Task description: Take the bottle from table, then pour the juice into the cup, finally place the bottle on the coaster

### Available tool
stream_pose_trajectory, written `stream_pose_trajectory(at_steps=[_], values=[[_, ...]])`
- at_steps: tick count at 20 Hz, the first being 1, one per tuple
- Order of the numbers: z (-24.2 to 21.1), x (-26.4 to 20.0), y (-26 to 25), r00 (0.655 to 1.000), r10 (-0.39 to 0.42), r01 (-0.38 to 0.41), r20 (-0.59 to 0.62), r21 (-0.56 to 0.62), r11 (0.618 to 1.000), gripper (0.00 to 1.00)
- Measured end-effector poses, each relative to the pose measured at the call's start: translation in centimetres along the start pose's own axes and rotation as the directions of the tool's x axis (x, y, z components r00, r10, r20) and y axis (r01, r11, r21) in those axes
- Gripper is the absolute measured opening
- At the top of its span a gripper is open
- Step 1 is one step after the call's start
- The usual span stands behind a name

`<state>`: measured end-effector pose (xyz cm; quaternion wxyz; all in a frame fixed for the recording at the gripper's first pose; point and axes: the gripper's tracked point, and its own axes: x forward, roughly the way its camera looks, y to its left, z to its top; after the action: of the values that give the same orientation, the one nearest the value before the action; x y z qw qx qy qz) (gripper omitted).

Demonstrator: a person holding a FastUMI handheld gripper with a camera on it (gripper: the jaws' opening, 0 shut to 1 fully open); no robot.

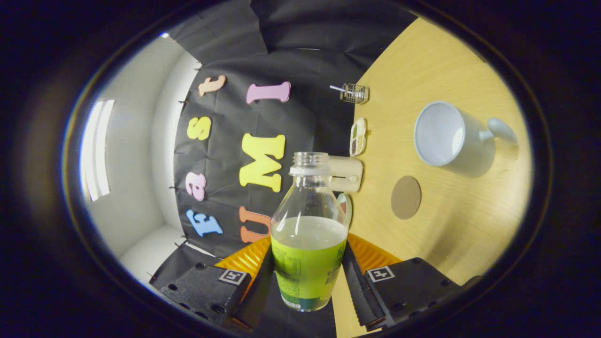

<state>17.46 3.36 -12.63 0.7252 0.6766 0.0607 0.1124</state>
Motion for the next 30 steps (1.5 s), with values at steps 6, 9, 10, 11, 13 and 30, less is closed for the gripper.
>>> stream_pose_trajectory(at_steps=[6, 9, 10, 11, 13, 30], values=[[1.3, -0.6, -1.1, 0.998, 0.056, -0.057, 0.01, 0.185, 0.981, 0.78], [2.2, -1.1, -1.7, 0.997, 0.07, -0.074, 0.024, 0.272, 0.959, 0.78], [2.3, -1.1, -1.8, 0.997, 0.069, -0.072, 0.022, 0.289, 0.955, 0.78], [2.2, -0.8, -1.6, 0.997, 0.072, -0.075, 0.02, 0.303, 0.95, 0.78], [2.1, -0.7, -1.5, 0.997, 0.078, -0.079, 0.015, 0.328, 0.941, 0.78], [4.3, -1.1, 1.6, 0.986, 0.153, -0.162, 0.058, 0.498, 0.852, 0.78]])
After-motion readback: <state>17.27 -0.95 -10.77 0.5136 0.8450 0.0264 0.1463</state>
